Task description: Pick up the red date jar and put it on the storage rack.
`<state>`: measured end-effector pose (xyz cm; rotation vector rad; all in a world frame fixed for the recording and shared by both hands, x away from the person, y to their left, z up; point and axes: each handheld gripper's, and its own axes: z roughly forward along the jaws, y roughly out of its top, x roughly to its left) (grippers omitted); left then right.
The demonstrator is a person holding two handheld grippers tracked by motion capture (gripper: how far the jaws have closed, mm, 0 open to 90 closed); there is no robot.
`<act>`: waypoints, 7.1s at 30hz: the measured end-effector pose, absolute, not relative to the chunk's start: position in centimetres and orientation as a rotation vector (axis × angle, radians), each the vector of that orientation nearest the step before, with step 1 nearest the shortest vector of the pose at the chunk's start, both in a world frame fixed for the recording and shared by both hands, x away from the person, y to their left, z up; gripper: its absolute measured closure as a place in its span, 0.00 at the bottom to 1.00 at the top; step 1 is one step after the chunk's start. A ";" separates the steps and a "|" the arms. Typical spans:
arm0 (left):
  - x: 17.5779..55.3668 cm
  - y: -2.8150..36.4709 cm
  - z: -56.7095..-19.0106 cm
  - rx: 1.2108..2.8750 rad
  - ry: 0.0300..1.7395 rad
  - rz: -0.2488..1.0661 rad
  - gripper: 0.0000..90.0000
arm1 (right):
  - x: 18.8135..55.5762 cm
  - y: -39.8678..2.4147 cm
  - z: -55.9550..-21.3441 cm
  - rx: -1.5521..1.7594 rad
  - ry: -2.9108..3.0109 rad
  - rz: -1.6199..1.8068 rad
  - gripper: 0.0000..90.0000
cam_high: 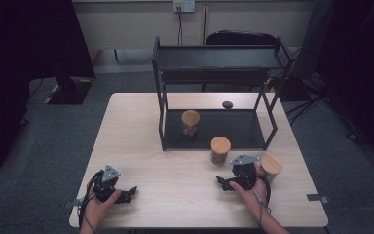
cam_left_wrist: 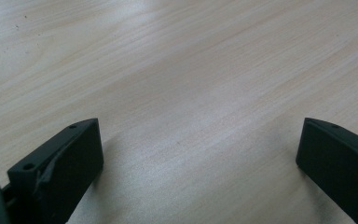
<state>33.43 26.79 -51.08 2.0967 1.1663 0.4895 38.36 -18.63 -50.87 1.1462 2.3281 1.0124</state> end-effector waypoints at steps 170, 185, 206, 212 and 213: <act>33.4 26.8 -51.1 2.096 1.168 0.491 0.00 | 50.3 -13.9 -46.4 1.181 2.132 1.073 0.28; 33.4 26.8 -51.1 2.096 1.168 0.491 0.00 | 50.8 -13.7 -47.2 1.181 2.139 1.055 0.28; 33.4 26.8 -51.1 2.096 1.168 0.490 0.00 | 51.8 -13.5 -47.5 1.204 2.137 1.066 0.28; 33.4 26.8 -51.1 2.096 1.168 0.491 0.00 | 52.2 -13.3 -47.5 1.206 2.135 1.059 0.28; 33.4 26.8 -51.1 2.096 1.168 0.491 0.00 | 52.2 -13.3 -47.5 1.206 2.135 1.061 0.28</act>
